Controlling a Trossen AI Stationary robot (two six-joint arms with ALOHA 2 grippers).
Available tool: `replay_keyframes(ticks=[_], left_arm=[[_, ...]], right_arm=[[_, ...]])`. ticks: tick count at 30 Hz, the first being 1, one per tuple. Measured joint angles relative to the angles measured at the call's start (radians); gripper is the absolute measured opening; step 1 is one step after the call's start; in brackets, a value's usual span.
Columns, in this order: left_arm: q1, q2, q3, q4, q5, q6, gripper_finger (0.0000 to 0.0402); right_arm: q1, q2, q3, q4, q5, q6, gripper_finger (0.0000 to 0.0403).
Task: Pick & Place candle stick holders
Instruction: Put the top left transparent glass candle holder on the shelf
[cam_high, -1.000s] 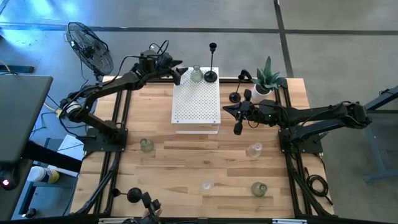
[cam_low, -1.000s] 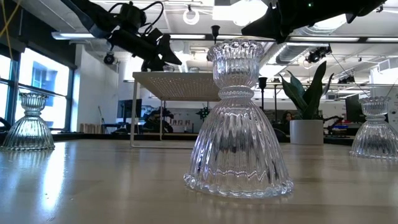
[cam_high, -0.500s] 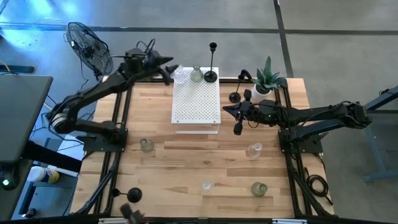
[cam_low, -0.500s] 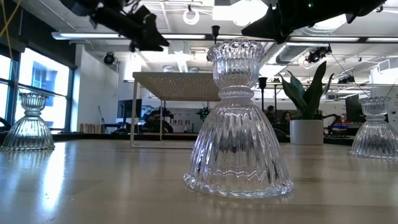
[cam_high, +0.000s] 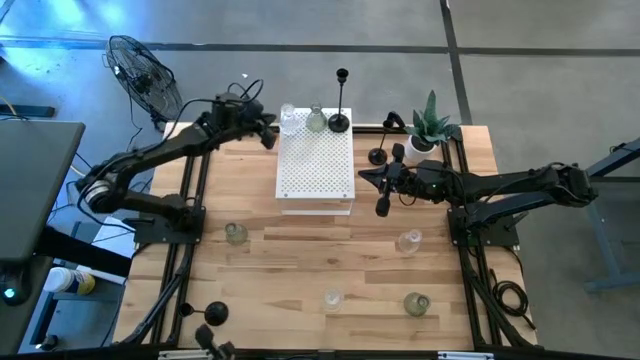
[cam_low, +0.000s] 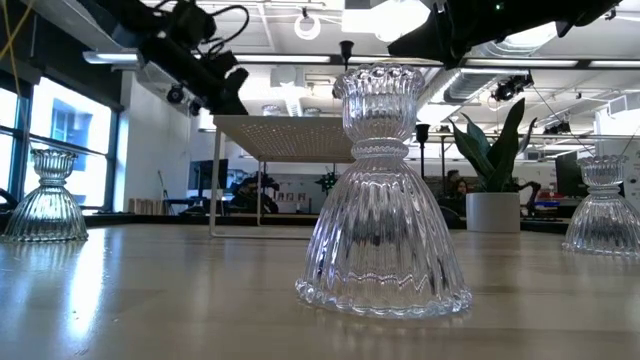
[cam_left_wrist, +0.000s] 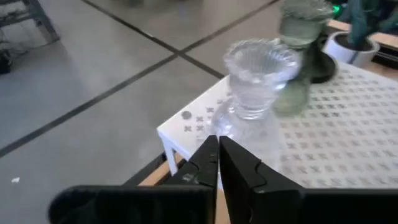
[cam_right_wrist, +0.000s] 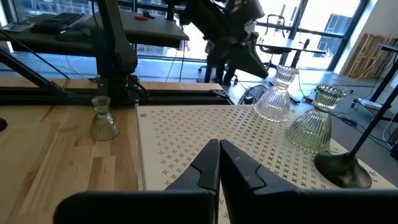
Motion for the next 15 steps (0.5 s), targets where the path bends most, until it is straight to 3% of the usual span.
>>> replay_keyframes(ticks=[8,15], left_arm=[[0.000,0.102,0.001,0.102,0.016,-0.028,0.0019],[0.000,0.110,0.001,0.115,0.008,-0.031,0.0019]], right_arm=[[0.000,0.000,0.000,-0.003,0.000,0.000,0.0002],[0.000,0.000,0.000,-0.009,-0.002,0.001,0.0002]])
